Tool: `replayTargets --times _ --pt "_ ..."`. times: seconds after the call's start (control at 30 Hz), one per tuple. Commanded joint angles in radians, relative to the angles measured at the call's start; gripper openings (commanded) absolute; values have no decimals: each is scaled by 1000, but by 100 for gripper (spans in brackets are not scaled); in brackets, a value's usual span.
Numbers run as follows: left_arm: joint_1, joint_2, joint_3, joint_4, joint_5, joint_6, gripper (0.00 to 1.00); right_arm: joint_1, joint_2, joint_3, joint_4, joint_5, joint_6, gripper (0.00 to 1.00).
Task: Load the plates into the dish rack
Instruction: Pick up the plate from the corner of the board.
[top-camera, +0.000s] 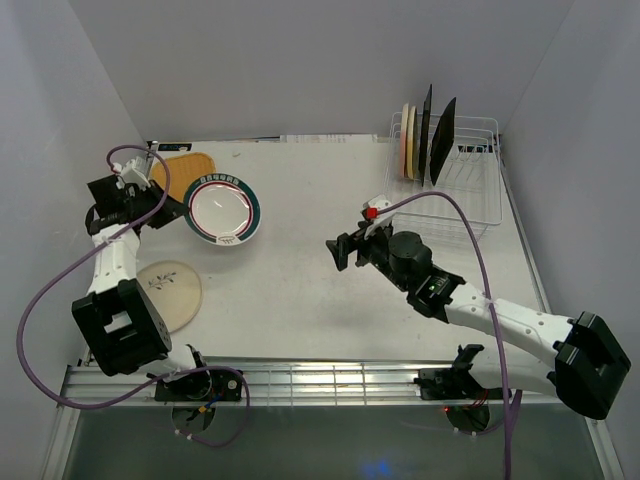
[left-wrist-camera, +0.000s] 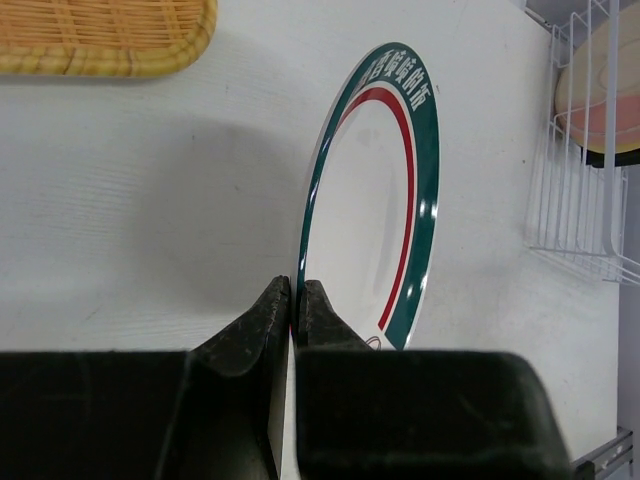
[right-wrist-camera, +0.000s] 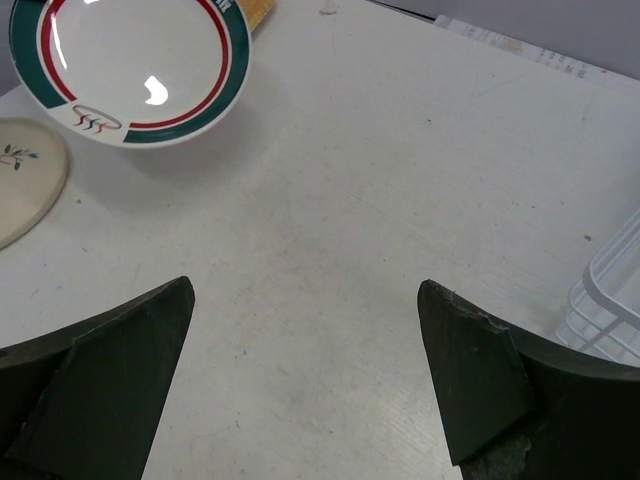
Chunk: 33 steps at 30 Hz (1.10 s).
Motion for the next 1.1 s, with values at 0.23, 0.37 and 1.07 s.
replayTargets --times 0.23,0.37,1.07 --pt "-200 32 167 -3 -130 -222 0 173 74 58 105 133 -253 98" --pt "-268 88 239 -43 -254 -284 0 246 106 58 144 150 -330 98" --pt "-466 81 218 -115 -229 -418 0 424 293 64 294 279 -647 92"
